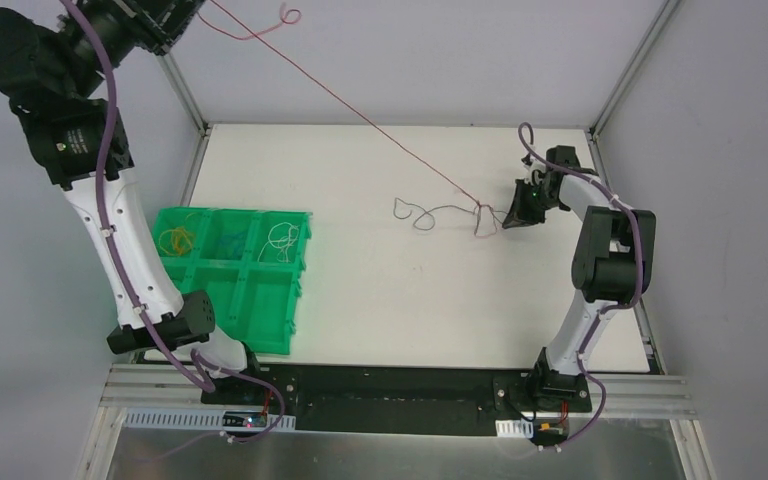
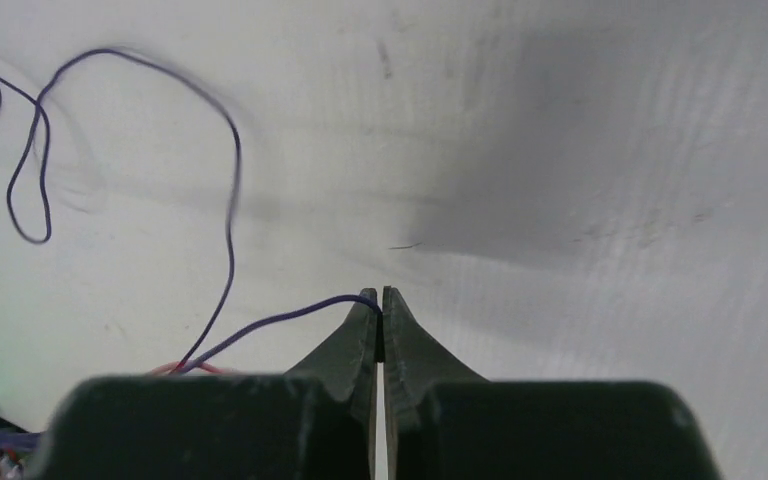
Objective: Untangle the cables
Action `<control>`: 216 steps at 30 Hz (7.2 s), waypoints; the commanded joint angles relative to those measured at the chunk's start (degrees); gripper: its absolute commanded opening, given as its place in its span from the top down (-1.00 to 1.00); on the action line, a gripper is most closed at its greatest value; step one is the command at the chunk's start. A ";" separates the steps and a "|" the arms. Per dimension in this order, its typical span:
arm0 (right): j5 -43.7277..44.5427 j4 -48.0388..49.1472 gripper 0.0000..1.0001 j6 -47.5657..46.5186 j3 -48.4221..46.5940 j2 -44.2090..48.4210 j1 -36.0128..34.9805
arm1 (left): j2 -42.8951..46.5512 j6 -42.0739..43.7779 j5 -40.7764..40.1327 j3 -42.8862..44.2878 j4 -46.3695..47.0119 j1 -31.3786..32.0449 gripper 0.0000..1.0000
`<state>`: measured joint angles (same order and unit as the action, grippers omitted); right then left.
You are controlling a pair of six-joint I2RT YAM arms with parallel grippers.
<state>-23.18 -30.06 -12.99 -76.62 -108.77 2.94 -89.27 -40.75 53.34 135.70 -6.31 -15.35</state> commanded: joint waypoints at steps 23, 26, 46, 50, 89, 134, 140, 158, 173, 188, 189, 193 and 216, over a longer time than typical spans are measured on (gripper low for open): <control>13.31 -7.21 1.00 -6.55 -10.82 -9.36 13.20 | 1.58 -10.54 -7.17 0.49 10.14 -24.21 1.00; 5.29 -8.92 1.00 -7.59 -9.59 -6.47 13.09 | 2.52 -7.90 0.11 -2.69 10.30 -17.82 1.00; -10.05 -29.08 -0.27 -37.03 7.04 19.45 9.59 | 9.59 53.37 -4.83 -59.83 -27.74 33.77 -0.13; -15.02 -23.87 -0.31 -29.19 5.48 20.69 4.77 | 7.20 60.45 -4.06 -60.08 -27.98 34.11 -0.43; -25.62 -2.97 1.00 -13.70 8.31 36.85 -21.52 | 8.12 38.05 4.58 -63.26 0.70 40.84 -0.69; -11.38 -0.22 1.00 -12.93 9.35 44.06 -37.21 | 9.52 29.41 -3.67 -68.13 10.92 53.26 1.00; -9.86 -1.07 1.00 -11.92 11.82 46.14 -36.12 | 12.72 28.50 -2.72 -70.95 16.03 51.93 1.00; -13.13 -7.58 1.00 -11.22 13.22 45.09 -21.78 | 14.26 21.10 0.11 -65.50 16.59 43.68 1.00; -22.09 -7.53 1.00 -7.16 7.48 43.58 -18.32 | 9.19 31.62 -0.93 -64.95 10.16 47.01 -0.11; -20.11 -8.01 1.00 -7.25 5.18 45.05 -24.51 | -0.72 32.24 0.88 -59.87 9.81 52.84 0.16; -20.05 -7.95 1.00 -7.15 5.09 44.93 -24.46 | -0.77 32.25 1.34 -59.93 9.45 52.88 0.18; -20.03 -7.77 1.00 -7.20 5.28 44.94 -24.47 | -0.95 32.40 2.35 -60.17 8.60 53.05 0.08; -4.29 -11.64 1.00 -12.87 11.21 39.34 -12.57 | 8.63 31.96 0.49 -61.50 11.40 51.53 1.00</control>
<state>-36.62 -39.33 -21.98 -68.38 -65.91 -14.26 -87.74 -8.08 53.25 74.15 0.16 37.34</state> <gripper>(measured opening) 0.009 0.010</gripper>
